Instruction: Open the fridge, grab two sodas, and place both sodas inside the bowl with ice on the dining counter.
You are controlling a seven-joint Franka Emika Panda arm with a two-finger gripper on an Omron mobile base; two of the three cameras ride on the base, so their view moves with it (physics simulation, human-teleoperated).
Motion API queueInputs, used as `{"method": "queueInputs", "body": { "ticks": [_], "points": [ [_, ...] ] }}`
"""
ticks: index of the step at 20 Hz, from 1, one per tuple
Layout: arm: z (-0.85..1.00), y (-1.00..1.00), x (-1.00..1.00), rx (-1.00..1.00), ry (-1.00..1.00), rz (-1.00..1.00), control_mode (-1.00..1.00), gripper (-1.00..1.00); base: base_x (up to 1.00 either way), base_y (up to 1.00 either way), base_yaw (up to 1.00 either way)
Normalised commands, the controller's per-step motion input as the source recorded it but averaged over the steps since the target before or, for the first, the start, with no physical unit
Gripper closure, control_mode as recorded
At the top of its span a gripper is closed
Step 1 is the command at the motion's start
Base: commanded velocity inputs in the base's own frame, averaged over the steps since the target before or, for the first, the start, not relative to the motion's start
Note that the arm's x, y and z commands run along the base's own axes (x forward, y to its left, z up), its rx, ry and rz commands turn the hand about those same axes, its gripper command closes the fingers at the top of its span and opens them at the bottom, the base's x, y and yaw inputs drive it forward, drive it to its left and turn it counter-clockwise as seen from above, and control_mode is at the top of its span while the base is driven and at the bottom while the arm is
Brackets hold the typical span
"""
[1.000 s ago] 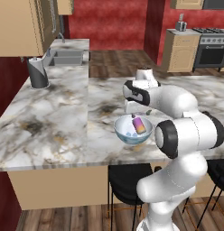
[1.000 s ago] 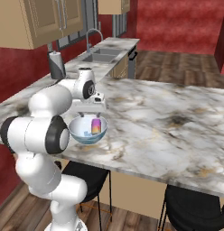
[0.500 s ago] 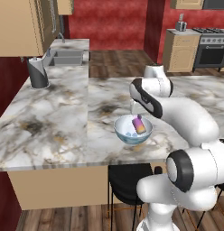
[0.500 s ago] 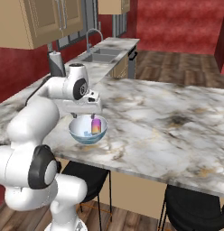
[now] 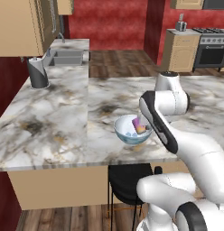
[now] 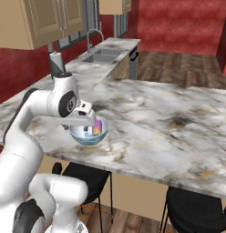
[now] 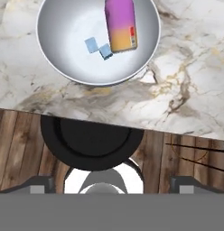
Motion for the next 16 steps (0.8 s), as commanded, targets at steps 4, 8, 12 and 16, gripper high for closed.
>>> {"method": "queueInputs", "body": {
  "ticks": [4, 8, 12, 16],
  "points": [
    [0.03, -0.01, -0.7, 0.0, -0.16, -0.03, -1.0, -1.0, 0.0, 0.0, 0.0],
    [-0.02, -0.09, -0.61, 0.0, -0.12, 0.0, -1.0, -1.0, 0.0, 0.0, 0.0],
    [-0.27, -0.03, -0.45, -0.03, -0.03, 0.0, -1.0, -1.0, 0.0, 0.0, 0.0],
    [0.0, 0.0, 0.0, 0.0, 0.0, 0.0, 1.0, -1.0, -0.51, -0.05, 0.01]
  ]
}}
